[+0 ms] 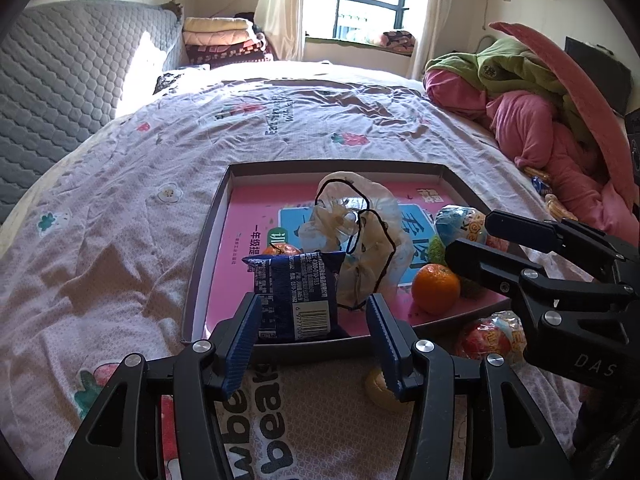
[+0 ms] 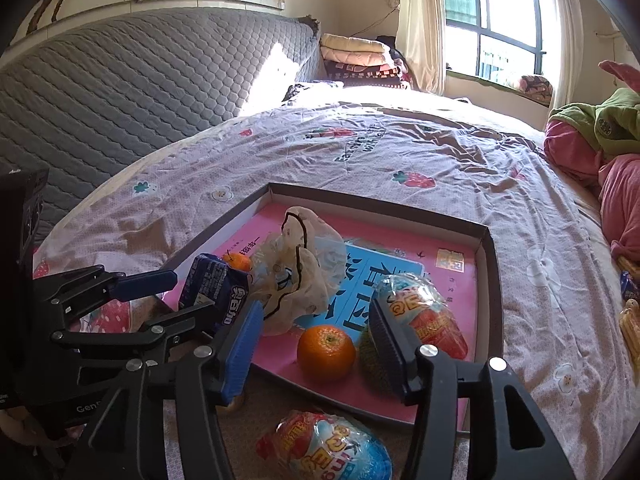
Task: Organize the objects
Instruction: 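Open both tools to release the packet and tangerine, then withdraw from the tray, then close the left tool on the walnut while the right tool closes on the blue Kinder egg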
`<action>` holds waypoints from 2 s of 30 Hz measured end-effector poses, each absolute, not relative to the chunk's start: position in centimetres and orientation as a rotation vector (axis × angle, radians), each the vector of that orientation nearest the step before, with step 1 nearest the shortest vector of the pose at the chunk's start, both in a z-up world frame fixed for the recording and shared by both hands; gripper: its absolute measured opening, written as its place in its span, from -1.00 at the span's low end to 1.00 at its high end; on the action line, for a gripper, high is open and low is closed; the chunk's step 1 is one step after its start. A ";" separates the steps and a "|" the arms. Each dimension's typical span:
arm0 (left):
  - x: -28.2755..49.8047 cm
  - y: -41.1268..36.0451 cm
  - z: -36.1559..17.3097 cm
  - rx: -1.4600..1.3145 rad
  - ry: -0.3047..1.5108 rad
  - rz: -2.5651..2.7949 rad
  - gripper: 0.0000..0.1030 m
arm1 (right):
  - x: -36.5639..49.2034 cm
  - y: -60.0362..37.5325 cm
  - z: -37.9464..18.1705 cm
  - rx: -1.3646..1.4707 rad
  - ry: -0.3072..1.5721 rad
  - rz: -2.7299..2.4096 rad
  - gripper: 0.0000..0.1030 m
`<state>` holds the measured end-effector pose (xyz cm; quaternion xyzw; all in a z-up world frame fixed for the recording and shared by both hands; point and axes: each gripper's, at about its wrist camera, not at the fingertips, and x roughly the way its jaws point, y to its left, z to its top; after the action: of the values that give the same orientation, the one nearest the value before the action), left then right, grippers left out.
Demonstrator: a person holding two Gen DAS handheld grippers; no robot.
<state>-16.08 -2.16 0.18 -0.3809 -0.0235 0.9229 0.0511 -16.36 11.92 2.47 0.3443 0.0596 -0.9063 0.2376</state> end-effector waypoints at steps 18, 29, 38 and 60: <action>-12.4 -0.9 3.0 -1.125 -0.027 2.837 0.20 | -13.0 15.0 5.7 0.810 0.129 -2.578 0.42; -10.6 -1.0 3.3 -1.114 -0.011 2.830 0.21 | -10.4 16.1 4.8 0.837 0.114 -2.605 0.45; -9.7 -0.2 1.6 -1.153 0.007 2.794 0.21 | -8.7 17.0 3.3 0.895 0.093 -2.608 0.46; -9.5 1.0 -1.7 -1.241 0.067 2.717 0.21 | -8.0 17.3 1.0 1.011 0.102 -2.579 0.47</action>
<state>-9.45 1.03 -1.74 -0.4142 0.0223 0.9067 0.0768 -7.96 17.35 0.98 0.3585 0.0362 -0.9145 0.1839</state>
